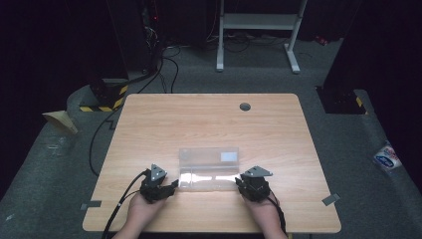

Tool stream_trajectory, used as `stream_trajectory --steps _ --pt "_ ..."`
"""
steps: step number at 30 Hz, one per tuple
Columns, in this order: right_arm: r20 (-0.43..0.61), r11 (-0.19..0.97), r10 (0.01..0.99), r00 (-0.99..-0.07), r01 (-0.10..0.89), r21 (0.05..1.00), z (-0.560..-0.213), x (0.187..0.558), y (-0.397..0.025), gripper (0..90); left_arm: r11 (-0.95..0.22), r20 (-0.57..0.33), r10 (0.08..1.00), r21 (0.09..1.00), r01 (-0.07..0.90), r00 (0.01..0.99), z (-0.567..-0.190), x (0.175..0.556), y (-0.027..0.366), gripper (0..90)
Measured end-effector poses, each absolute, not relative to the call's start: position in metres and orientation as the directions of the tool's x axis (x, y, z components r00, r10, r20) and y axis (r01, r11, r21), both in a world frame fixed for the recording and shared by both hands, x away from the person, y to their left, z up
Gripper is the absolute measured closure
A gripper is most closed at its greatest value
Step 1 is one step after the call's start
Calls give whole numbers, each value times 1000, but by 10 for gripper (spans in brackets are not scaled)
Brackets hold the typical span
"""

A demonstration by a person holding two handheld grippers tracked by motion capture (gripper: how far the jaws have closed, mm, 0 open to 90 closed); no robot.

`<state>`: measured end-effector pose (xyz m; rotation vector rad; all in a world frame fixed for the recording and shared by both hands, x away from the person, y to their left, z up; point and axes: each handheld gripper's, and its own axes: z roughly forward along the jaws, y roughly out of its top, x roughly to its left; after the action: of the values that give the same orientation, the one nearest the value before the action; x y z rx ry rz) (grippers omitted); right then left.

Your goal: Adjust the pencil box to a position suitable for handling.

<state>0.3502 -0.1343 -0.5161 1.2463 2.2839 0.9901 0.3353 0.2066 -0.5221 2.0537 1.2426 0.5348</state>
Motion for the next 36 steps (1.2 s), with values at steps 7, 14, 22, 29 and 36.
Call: stream_trajectory --steps 7,14,22,29,36 --pt "15 356 850 -527 594 721 -517 349 -154 702 -328 9 881 731 598 473 -523 343 180 430" --pt "10 329 871 -491 597 731 -517 353 -171 697 -342 29 877 738 581 480 -523 346 161 445" --pt "14 329 866 -500 591 736 -518 355 -169 687 -349 43 878 739 577 476 -523 343 165 441" --pt "35 266 880 -474 553 790 -508 347 -177 654 -313 36 893 768 559 450 -517 346 177 476" --pt "53 236 894 -446 568 788 -513 348 -188 654 -270 20 911 785 558 412 -505 389 178 440"
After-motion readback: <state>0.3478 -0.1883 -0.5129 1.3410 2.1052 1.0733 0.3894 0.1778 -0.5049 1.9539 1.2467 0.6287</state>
